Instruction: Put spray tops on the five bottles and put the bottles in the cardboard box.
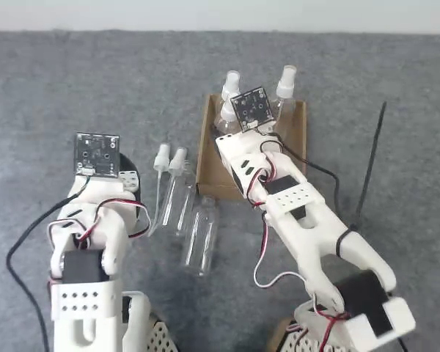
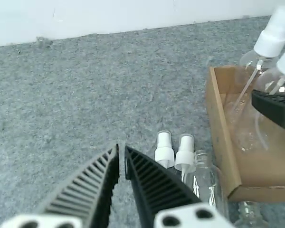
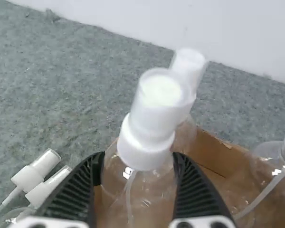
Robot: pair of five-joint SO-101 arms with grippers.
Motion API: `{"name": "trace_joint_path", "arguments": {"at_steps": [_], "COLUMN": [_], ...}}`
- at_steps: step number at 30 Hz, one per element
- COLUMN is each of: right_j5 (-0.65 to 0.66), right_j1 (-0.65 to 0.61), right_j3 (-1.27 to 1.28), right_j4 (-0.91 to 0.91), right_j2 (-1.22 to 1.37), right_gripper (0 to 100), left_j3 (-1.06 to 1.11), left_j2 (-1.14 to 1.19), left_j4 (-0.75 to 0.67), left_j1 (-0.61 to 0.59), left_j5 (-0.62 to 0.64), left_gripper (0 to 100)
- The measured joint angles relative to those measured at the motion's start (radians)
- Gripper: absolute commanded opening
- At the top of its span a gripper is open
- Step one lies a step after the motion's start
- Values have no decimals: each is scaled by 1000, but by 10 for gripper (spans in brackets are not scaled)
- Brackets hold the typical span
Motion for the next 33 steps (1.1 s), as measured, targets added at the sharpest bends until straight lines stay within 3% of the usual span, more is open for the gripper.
{"name": "trace_joint_path", "arguments": {"at_steps": [29,33], "right_j5": [3,3], "right_j1": [-6,-6], "right_j3": [-18,-18], "right_j4": [-15,-15], "right_j2": [77,77], "right_gripper": [9,97], "left_j3": [0,0], "left_j2": [0,0], "left_j4": [0,0], "left_j1": [2,-2], "left_j5": [9,9], "left_gripper": [10,10]}}
